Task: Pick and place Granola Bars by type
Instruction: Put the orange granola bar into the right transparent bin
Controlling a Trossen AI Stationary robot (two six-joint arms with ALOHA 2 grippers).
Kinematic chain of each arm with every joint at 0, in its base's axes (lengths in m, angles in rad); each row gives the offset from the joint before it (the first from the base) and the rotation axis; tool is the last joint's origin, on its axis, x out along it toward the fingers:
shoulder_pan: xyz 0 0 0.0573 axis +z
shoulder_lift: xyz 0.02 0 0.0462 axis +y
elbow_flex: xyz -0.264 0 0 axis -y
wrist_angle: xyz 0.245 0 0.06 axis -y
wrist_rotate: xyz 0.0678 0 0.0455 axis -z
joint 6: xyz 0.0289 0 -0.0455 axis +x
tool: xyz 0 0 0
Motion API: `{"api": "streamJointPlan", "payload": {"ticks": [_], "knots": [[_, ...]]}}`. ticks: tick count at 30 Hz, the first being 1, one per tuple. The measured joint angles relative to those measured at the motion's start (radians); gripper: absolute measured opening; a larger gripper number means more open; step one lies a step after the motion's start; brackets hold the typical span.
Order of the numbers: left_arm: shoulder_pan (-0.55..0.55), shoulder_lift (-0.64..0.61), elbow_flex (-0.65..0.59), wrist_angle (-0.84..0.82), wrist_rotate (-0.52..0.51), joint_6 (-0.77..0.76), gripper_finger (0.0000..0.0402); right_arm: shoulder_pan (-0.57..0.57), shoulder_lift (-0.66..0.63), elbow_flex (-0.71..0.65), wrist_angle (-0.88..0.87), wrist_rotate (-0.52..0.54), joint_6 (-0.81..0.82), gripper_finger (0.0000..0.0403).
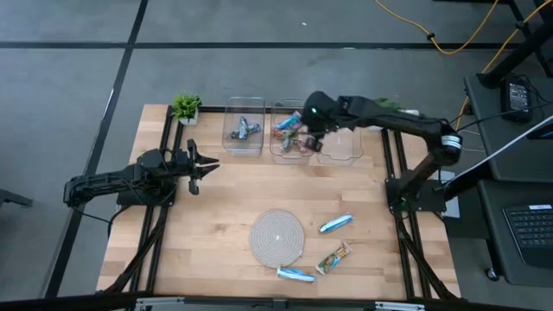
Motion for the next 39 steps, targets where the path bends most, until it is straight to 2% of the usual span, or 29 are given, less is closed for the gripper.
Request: {"api": "streamJointPlan", "payload": {"ticks": [5,10,16,22,29,33,39], "knots": [[0.000,0.000,0.000,0.000,0.000,0.000,0.0071,0.134,-0.099,0.000,-0.186,-0.020,0.072,0.0071],[0.000,0.000,0.000,0.000,0.000,0.000,0.0071,0.325,-0.225,-0.068,-0.217,-0.020,0.215,0.0071],[0.000,0.000,0.000,0.000,0.000,0.000,0.0069,0.606,-0.376,-0.256,-0.174,-0.005,0.460,0.0071],[0.000,0.000,0.000,0.000,0.000,0.000,0.0072,0.831,-0.445,-0.492,-0.096,0.008,0.645,0.0072],[0.000,0.000,0.000,0.000,0.000,0.000,0.0069,0.914,-0.435,-0.685,0.141,0.008,0.692,0.0072],[0.000,0.000,0.000,0.000,0.000,0.000,0.0071,0.915,-0.429,-0.702,0.188,0.000,0.691,0.0072],[0.000,0.000,0.000,0.000,0.000,0.000,0.0070,0.915,-0.428,-0.703,0.205,-0.073,0.637,0.0072]]}}
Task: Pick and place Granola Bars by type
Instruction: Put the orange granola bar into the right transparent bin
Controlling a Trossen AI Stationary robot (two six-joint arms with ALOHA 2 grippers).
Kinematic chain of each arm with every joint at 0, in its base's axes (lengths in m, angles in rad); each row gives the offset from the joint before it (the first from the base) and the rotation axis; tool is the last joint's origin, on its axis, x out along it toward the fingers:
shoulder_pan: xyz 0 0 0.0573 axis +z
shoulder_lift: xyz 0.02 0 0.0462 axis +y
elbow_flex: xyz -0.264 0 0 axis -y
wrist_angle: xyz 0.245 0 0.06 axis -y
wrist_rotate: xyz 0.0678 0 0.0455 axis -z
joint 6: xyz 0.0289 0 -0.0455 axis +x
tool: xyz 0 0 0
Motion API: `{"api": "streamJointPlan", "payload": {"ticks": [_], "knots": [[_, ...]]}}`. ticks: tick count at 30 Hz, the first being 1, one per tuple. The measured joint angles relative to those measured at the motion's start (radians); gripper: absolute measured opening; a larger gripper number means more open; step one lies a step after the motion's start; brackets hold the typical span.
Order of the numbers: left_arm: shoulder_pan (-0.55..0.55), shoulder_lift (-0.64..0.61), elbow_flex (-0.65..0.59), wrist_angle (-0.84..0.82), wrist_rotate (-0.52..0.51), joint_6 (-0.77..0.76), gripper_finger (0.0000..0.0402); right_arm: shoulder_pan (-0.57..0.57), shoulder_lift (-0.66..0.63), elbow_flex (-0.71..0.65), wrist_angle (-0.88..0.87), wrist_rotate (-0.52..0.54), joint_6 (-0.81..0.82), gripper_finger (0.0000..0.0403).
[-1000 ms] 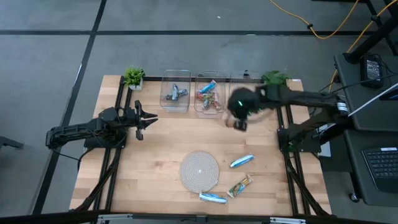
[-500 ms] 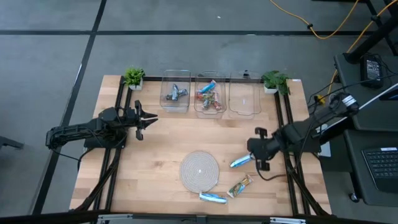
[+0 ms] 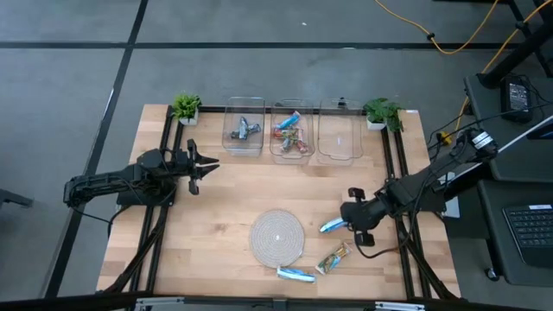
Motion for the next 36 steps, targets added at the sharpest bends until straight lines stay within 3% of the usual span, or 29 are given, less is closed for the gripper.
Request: {"api": "streamJointPlan", "payload": {"ticks": [6,17,22,36], "knots": [[0.000,0.000,0.000,0.000,0.000,0.000,0.0069,0.000,0.000,0.000,0.083,-0.006,-0.076,0.0094],[0.000,0.000,0.000,0.000,0.000,0.000,0.0069,0.000,0.000,0.000,0.071,-0.006,-0.100,0.0255],[0.000,0.000,0.000,0.000,0.000,0.000,0.0071,0.000,0.001,-0.050,0.069,-0.002,-0.070,0.0307],[0.000,0.000,0.000,0.000,0.000,0.000,0.0070,-0.013,0.067,-0.254,0.213,0.124,0.033,0.0323]]}}
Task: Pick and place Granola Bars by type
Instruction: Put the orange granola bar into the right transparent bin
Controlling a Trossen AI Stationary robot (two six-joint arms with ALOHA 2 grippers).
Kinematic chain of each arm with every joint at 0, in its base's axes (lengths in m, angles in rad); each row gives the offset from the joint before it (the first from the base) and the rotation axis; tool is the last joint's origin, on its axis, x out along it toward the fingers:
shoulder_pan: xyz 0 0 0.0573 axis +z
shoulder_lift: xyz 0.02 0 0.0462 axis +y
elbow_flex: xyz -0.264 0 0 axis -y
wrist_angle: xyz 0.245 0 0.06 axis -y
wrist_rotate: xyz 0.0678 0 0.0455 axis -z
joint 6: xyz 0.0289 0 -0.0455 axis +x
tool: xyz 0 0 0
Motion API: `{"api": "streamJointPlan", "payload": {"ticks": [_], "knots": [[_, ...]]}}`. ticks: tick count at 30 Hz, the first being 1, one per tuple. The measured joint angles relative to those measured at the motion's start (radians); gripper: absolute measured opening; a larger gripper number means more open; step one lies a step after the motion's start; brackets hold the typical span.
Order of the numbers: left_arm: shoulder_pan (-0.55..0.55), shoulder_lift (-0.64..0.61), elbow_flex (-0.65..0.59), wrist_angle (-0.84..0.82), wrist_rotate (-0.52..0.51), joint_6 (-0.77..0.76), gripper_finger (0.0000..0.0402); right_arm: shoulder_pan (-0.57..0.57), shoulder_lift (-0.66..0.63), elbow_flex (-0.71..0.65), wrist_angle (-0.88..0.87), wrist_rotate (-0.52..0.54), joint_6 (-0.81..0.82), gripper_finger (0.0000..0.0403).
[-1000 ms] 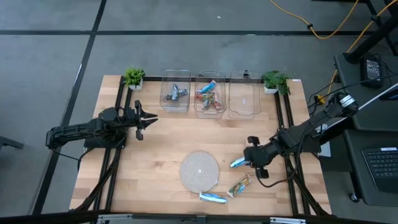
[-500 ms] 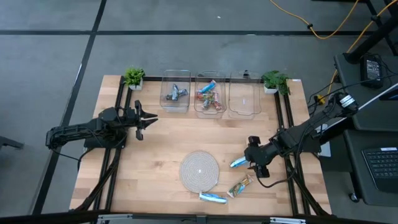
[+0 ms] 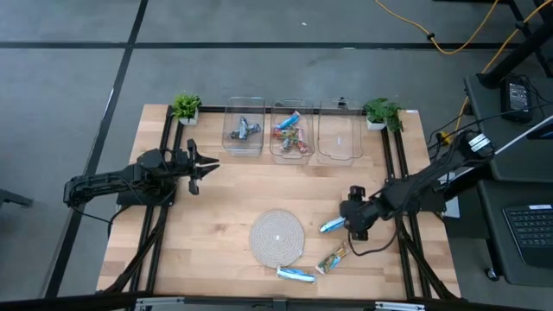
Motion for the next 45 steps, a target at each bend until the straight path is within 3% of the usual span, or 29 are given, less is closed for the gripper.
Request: {"api": "streamJointPlan", "payload": {"ticks": [8,11,23,28,37,45], "knots": [[0.000,0.000,0.000,0.000,0.000,0.000,0.0070,-0.036,0.104,-0.011,0.068,-0.044,0.000,0.0322],[0.000,0.000,0.000,0.000,0.000,0.000,0.0068,-0.051,0.124,0.000,0.064,-0.047,0.001,0.0304],[0.000,0.000,0.000,0.000,0.000,0.000,0.0072,-0.090,0.132,0.039,0.094,-0.046,-0.044,0.0107],[0.000,0.000,0.000,0.000,0.000,0.000,0.0072,-0.116,0.132,0.077,0.095,-0.079,-0.077,0.0048],[0.000,0.000,0.000,0.000,0.000,0.000,0.0072,-0.149,0.131,0.242,0.094,-0.112,-0.164,0.0060],[0.000,0.000,0.000,0.000,0.000,0.000,0.0072,-0.168,0.130,0.343,0.045,-0.123,-0.238,0.0039]]}}
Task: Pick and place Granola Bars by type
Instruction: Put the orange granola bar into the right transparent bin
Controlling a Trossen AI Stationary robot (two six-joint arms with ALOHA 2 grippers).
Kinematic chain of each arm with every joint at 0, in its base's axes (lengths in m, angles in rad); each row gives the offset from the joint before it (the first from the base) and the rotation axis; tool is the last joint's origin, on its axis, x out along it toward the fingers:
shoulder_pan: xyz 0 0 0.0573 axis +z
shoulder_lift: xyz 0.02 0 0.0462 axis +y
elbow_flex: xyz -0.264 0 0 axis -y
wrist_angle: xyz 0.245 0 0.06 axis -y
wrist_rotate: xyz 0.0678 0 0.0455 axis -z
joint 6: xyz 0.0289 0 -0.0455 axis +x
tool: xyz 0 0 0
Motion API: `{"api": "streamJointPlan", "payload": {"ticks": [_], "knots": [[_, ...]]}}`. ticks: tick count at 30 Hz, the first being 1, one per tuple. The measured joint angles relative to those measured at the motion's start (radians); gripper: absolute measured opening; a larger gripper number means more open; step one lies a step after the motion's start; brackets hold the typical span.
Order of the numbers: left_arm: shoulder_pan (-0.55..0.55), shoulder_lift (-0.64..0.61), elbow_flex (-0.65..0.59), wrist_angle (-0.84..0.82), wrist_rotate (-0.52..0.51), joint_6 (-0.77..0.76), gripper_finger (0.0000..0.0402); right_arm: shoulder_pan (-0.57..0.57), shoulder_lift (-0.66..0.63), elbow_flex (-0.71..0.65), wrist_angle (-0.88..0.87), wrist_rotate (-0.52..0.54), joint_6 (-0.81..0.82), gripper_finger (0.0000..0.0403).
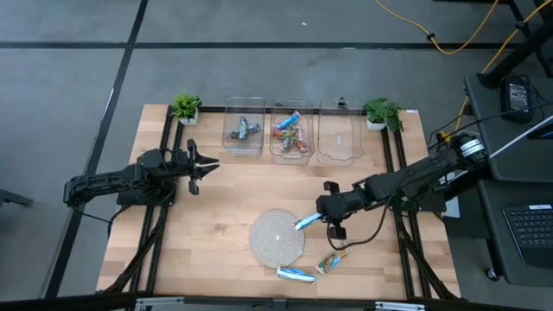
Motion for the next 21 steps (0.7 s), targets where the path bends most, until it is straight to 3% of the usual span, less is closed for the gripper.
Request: {"api": "streamJointPlan", "payload": {"ticks": [6,14,21], "knots": [[0.000,0.000,0.000,0.000,0.000,0.000,0.0069,0.000,0.000,0.035,-0.040,0.000,-0.021,0.0057],[0.000,0.000,0.000,0.000,0.000,0.000,0.0072,-0.052,-0.025,0.039,-0.080,-0.003,-0.029,0.0037],[0.000,0.000,0.000,-0.001,0.000,0.000,0.0072,-0.166,-0.133,0.096,-0.307,0.023,-0.031,0.0055]]}}
